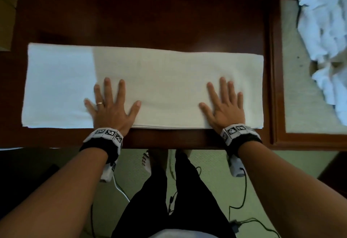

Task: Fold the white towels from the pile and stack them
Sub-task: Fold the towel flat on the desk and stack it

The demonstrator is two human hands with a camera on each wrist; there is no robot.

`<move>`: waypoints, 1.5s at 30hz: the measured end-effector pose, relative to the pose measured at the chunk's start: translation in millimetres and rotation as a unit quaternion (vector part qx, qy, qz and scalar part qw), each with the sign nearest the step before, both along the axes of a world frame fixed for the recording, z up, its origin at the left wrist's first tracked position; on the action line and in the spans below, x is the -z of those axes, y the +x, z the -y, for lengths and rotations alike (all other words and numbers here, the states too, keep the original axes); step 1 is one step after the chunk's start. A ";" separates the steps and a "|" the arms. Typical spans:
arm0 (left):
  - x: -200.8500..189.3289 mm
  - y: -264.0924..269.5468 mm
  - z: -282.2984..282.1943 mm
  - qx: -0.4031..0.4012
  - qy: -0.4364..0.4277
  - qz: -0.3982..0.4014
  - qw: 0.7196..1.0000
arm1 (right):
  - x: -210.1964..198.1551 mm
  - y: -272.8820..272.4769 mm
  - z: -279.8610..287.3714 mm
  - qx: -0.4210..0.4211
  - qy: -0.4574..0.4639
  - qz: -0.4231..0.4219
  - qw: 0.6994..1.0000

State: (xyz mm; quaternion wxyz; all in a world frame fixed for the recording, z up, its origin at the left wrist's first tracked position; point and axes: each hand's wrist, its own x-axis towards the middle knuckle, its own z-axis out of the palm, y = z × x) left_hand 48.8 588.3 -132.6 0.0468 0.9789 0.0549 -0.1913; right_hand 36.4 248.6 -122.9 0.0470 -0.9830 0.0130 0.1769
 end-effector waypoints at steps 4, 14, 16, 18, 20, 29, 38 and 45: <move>-9.2 4.8 12.9 -0.041 0.002 -0.019 0.999 | -15.9 -15.2 73.8 0.110 0.019 0.042 0.993; -27.0 20.1 20.9 -0.083 0.011 -0.086 0.993 | -50.4 36.1 100.8 0.403 0.211 -0.006 0.891; -28.5 16.4 20.2 -0.069 0.018 -0.093 0.993 | -49.8 44.3 107.7 0.426 0.246 -0.049 0.870; -35.2 13.4 26.4 -0.110 -0.012 -0.085 0.990 | -49.7 49.2 111.1 0.429 0.291 -0.089 0.851; -43.9 10.0 34.9 -0.137 -0.035 -0.092 0.986 | -50.8 53.0 112.5 0.418 0.308 -0.114 0.847; -82.5 18.1 44.2 -0.011 0.023 -0.052 0.998 | -158.9 184.2 150.1 0.241 0.169 0.186 0.937; -89.1 32.6 80.9 0.084 -0.092 -0.093 0.988 | -191.7 179.2 97.1 0.000 0.096 0.252 0.963; -112.7 74.9 41.7 0.014 -0.138 0.077 0.987 | -141.3 94.4 -55.6 -0.216 0.147 0.211 0.942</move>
